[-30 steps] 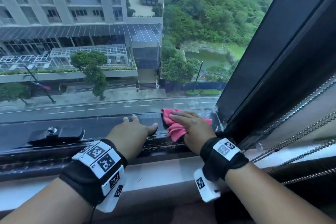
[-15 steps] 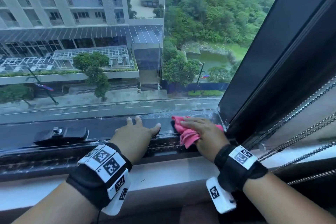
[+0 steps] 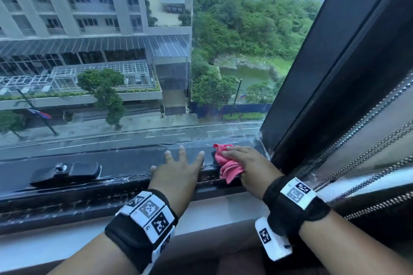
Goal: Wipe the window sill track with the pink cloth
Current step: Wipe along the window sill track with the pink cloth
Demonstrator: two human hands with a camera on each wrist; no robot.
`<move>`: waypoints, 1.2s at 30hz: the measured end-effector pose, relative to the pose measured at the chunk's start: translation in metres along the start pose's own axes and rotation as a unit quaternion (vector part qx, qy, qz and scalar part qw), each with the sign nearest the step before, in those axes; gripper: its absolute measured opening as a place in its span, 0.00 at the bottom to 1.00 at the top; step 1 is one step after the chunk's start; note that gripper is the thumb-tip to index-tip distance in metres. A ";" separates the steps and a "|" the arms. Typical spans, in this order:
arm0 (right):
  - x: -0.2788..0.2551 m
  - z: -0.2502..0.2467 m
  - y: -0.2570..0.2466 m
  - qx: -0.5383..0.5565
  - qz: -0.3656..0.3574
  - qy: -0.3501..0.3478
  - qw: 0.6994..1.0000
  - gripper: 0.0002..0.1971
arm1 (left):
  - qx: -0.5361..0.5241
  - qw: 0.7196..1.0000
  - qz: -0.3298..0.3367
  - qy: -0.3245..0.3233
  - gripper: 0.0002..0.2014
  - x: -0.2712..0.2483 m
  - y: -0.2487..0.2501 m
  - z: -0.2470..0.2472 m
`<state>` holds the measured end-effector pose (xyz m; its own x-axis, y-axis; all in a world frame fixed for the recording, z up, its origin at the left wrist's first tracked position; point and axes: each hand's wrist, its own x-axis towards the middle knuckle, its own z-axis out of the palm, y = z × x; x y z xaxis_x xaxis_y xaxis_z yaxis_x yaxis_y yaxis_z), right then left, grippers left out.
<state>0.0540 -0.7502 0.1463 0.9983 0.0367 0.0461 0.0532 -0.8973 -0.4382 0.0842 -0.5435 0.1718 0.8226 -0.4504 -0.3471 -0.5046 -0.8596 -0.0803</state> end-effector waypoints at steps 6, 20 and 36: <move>0.016 -0.010 -0.001 0.007 0.047 0.040 0.998 0.30 | 0.067 0.998 -0.018 -0.008 0.45 0.002 0.011 0.011; 0.011 -0.012 -0.023 -0.227 0.117 0.020 0.967 0.21 | 0.099 0.995 -0.012 0.005 0.43 0.000 0.003 0.021; -0.004 -0.002 -0.025 -0.069 0.073 -0.012 0.995 0.30 | 0.089 0.996 0.027 -0.010 0.45 0.006 -0.017 0.006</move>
<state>0.0490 -0.7284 0.1587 0.9954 -0.0905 -0.0308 -0.0956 -0.9456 -0.3110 0.0964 -0.5304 0.1651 0.7882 -0.4884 -0.3744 -0.5882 -0.7769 -0.2248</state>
